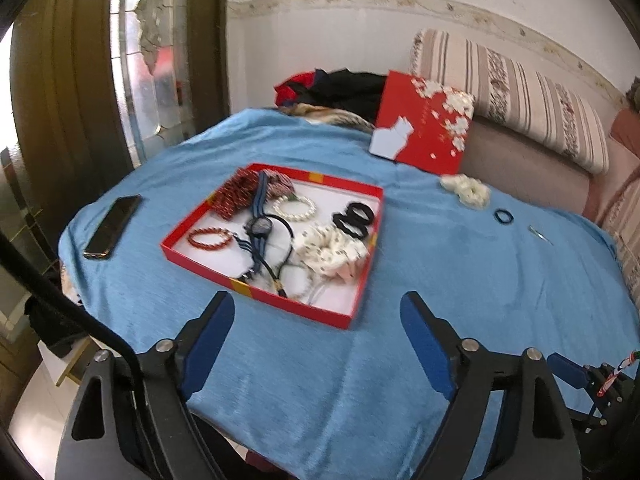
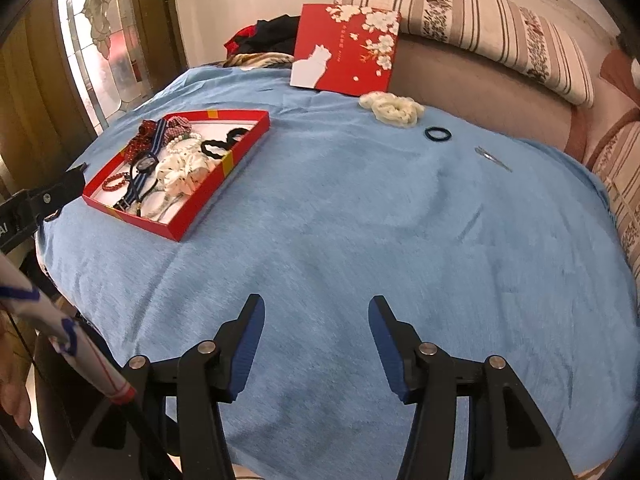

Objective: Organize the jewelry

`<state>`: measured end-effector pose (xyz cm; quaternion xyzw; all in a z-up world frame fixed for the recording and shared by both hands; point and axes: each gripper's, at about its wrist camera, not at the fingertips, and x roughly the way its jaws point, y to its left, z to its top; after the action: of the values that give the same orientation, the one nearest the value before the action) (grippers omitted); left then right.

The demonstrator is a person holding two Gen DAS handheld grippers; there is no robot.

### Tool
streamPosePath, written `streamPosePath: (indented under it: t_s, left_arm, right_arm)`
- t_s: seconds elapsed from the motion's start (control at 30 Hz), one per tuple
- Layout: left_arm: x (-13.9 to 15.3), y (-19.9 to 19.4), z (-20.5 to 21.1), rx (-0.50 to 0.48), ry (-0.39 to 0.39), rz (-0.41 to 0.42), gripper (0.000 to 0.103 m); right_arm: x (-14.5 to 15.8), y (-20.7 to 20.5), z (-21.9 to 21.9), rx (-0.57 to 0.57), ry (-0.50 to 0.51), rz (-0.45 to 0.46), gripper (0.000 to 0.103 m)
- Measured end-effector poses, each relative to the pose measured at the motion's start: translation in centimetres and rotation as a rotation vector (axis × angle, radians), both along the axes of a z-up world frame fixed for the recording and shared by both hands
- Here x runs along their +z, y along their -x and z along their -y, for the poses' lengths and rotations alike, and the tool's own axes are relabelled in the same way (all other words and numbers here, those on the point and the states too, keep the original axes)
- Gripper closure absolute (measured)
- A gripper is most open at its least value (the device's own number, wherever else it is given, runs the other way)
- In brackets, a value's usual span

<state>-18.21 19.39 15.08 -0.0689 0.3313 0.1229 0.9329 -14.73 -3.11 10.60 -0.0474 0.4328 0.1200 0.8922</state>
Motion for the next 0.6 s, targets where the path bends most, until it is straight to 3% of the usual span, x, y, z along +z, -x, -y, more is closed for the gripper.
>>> streamPosePath:
  t_s: [0.6]
  left_arm:
    - [3.3, 3.1, -2.0, 0.134, -0.091, 0.148, 0.008]
  right_arm:
    - [2.2, 0.0, -4.1, 0.072, 0.028, 0.057, 0.041]
